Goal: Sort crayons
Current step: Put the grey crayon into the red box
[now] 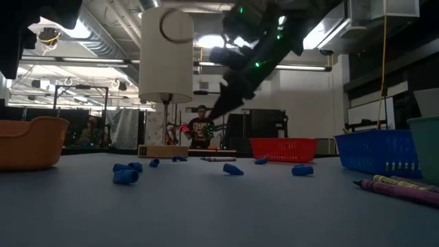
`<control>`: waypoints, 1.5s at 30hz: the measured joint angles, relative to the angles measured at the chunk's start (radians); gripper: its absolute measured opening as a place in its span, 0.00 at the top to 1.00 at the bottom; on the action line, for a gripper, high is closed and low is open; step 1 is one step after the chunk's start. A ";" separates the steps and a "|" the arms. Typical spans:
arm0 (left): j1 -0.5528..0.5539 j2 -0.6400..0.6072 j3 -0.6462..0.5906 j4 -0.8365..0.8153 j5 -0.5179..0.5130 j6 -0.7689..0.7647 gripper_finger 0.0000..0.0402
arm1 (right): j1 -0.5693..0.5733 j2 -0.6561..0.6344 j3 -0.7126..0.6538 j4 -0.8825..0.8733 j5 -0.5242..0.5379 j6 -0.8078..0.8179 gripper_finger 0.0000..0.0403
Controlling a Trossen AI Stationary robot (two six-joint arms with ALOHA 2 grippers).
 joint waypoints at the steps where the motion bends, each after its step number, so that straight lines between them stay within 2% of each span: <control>1: 0.000 0.000 0.000 0.001 0.000 0.000 0.73 | -0.019 0.000 0.000 -0.020 -0.030 -0.013 0.69; 6: 0.000 0.000 0.000 0.002 -0.049 0.000 0.73 | -0.109 0.006 0.000 -0.063 -0.150 -0.126 0.69; 11: 0.000 0.000 0.000 0.008 -0.117 0.000 0.73 | -0.173 0.021 0.000 -0.063 -0.210 -0.229 0.69; 17: 0.000 0.000 0.000 0.011 -0.124 0.000 0.73 | -0.223 0.052 -0.001 -0.078 -0.298 -0.262 0.69; 25: 0.000 0.000 0.000 0.018 -0.131 0.000 0.73 | -0.241 0.108 -0.001 -0.059 -0.295 -0.278 0.69; 33: 0.000 0.000 0.000 0.121 -0.273 0.008 0.73 | -0.240 0.157 -0.001 -0.044 -0.272 -0.280 0.69; 45: 0.002 0.000 0.000 0.191 -0.371 0.009 0.73 | -0.240 0.156 -0.001 -0.010 -0.269 -0.305 0.69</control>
